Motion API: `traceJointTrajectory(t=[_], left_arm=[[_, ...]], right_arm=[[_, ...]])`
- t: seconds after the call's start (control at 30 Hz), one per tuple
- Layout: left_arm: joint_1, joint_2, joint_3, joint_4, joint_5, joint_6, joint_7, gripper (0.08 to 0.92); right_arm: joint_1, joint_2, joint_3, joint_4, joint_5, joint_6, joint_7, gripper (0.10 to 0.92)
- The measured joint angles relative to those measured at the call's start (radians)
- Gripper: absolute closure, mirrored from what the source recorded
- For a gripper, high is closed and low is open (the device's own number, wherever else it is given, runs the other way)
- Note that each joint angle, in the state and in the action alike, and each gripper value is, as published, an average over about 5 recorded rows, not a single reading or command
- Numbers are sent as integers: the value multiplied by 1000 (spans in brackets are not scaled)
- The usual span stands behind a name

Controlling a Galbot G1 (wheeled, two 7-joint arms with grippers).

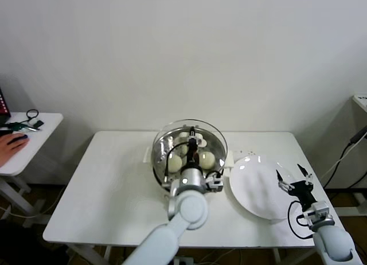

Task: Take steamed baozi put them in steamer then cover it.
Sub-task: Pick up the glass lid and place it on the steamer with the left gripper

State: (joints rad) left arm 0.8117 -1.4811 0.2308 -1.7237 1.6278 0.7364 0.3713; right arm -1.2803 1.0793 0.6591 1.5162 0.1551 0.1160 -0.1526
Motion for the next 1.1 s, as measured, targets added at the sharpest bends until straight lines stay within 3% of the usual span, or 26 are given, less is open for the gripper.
traceJointTrajectory(t=[1.1], left_arm=[[20, -35, -39, 75, -39, 0, -19, 850]], right_arm=[[21, -3, -18, -18, -25, -2, 0, 203]])
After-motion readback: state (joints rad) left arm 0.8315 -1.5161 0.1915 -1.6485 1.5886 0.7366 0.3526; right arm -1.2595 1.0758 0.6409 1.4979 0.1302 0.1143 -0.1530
